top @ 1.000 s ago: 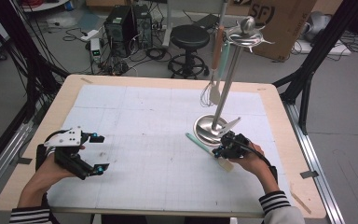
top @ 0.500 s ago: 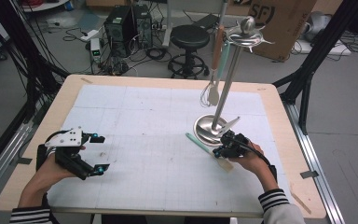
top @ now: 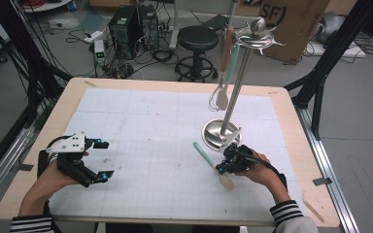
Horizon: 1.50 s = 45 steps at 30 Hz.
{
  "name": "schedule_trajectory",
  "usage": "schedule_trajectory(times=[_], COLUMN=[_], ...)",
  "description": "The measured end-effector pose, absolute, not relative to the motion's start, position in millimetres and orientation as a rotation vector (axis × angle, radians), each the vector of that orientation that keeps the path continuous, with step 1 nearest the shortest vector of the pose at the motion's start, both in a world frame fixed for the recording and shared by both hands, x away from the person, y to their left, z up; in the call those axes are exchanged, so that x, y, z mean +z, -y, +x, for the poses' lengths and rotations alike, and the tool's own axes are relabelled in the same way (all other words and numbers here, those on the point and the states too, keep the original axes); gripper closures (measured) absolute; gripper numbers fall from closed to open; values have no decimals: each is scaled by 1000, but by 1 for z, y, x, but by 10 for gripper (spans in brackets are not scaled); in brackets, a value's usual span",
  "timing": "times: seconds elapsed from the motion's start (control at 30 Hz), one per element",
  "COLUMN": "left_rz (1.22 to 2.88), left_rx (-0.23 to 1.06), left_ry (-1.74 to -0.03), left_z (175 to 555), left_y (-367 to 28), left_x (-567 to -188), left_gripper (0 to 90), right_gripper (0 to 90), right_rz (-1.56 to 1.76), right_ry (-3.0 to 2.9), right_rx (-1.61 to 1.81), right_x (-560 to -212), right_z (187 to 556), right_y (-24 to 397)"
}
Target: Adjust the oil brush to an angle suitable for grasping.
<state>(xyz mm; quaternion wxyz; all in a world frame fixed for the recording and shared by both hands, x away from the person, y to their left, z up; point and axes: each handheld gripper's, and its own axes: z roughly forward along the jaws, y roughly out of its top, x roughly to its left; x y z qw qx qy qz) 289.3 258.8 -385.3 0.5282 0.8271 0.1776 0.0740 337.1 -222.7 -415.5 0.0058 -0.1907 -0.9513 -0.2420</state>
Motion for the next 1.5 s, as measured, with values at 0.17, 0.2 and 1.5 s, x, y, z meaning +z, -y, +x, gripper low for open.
schedule_trajectory(times=[0.17,0.2,1.5], left_rz=[1974,1974,1971], left_rx=[177,178,173], left_ry=[-427,-429,-433], left_z=[290,290,289], left_y=[-259,-259,-259], left_x=[-385,-385,-386], left_gripper=[17,17,17], right_gripper=[888,888,888], right_rz=[-591,-587,-495], right_ry=[2955,2949,2972], right_rx=[-824,-835,-752], right_x=[-406,-404,-408], right_z=[332,331,319], right_y=[224,224,211])
